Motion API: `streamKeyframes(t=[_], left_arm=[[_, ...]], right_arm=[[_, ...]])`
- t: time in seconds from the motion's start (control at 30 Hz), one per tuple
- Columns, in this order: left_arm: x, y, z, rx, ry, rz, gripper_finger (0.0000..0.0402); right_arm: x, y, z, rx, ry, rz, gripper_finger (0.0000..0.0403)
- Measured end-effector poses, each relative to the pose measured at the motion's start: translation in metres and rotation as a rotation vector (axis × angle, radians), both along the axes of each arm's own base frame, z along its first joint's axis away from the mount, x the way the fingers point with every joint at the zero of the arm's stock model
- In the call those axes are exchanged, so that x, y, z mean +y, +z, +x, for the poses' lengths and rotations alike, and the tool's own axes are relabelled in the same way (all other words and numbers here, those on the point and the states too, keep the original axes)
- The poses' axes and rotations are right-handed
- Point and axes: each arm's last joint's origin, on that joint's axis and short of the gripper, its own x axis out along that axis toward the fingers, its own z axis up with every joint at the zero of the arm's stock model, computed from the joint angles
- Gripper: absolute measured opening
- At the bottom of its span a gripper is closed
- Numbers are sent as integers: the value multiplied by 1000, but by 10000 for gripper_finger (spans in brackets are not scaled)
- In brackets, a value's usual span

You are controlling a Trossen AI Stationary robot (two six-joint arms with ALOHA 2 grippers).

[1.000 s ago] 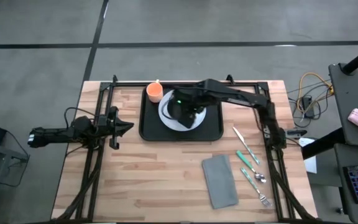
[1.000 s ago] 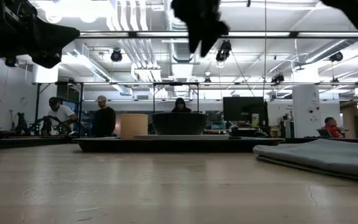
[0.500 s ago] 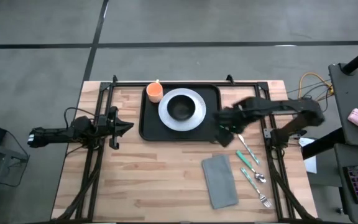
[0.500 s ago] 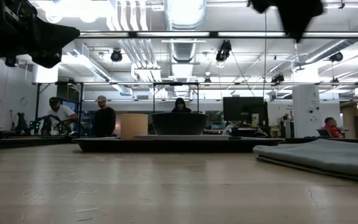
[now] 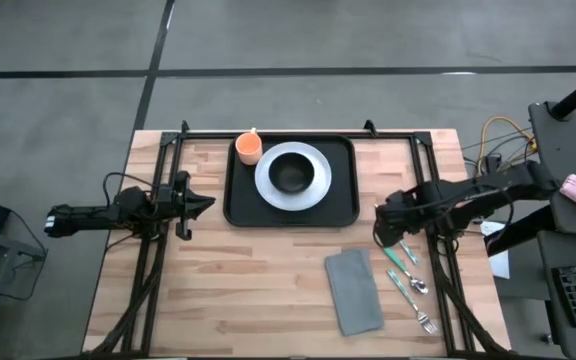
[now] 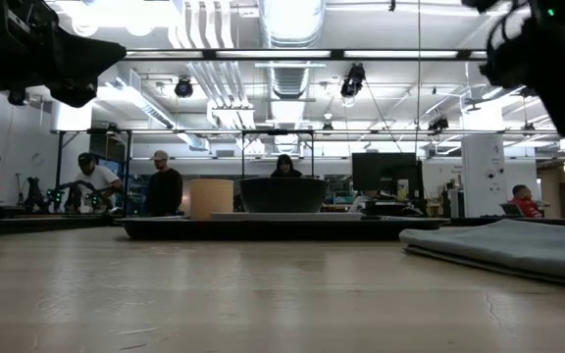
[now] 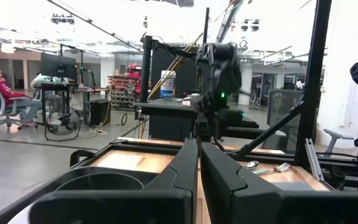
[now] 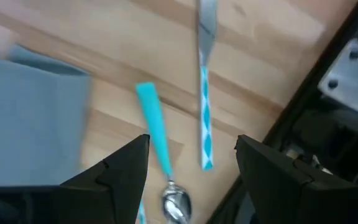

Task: Set up tray
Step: Put the green patterned knife on the black serving tray

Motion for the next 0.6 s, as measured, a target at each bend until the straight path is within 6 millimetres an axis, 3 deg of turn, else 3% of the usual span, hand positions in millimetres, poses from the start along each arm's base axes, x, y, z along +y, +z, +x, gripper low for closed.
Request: streamKeyframes(t=[0.3,0.6], left_arm=[[0,0,0,0,0,0,1],[0,0,0,1,11,-2,1]], right_arm=[[0,-55,-13,13,-10,82,228],[-2,-80,-13,27,-32,0,228]])
